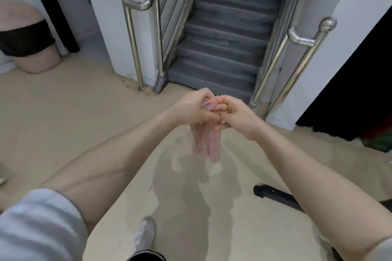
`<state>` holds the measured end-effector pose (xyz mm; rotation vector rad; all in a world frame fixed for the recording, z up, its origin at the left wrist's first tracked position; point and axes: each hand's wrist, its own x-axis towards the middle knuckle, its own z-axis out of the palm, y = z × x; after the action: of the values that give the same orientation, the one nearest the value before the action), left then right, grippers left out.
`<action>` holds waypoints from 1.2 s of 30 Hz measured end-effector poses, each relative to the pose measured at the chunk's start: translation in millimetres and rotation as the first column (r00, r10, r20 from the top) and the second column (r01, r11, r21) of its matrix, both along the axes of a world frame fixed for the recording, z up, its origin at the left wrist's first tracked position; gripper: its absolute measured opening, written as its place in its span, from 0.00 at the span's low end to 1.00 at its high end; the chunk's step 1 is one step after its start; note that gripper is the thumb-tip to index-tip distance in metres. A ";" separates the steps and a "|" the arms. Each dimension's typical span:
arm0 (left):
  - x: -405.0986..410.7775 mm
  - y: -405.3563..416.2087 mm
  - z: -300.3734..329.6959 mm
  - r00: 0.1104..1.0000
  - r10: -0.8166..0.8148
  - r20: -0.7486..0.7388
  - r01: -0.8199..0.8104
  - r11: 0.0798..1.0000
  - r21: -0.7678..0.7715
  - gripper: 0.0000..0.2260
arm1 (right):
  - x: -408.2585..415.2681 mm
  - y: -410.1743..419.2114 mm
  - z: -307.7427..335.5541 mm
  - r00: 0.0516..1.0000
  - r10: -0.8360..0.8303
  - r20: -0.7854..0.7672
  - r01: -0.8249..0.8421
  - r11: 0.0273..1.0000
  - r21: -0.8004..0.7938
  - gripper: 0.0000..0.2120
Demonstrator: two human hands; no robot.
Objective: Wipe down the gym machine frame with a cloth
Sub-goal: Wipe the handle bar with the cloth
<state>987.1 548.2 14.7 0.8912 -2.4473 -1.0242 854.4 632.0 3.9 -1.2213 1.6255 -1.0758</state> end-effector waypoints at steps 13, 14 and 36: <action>-204.4 -274.7 15.6 0.928 -0.352 0.120 0.365 0.924 -0.116 0.10 | -170.0 -223.9 14.2 0.860 -0.367 -0.354 0.365 0.928 -0.074 0.03; -233.4 -289.0 8.4 0.916 -0.381 0.124 0.395 0.909 -0.129 0.12 | -197.6 -235.4 8.5 0.763 -0.380 -0.523 0.384 0.917 -0.107 0.03; -876.3 -472.6 0.1 0.708 -0.673 0.214 0.697 0.714 -0.059 0.10 | -820.1 -390.2 6.5 0.587 -0.553 -0.591 0.687 0.727 0.002 0.06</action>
<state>110.8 75.5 14.9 -0.0343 -3.0480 -0.9930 34.3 241.8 10.4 -0.8300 2.7119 -0.9138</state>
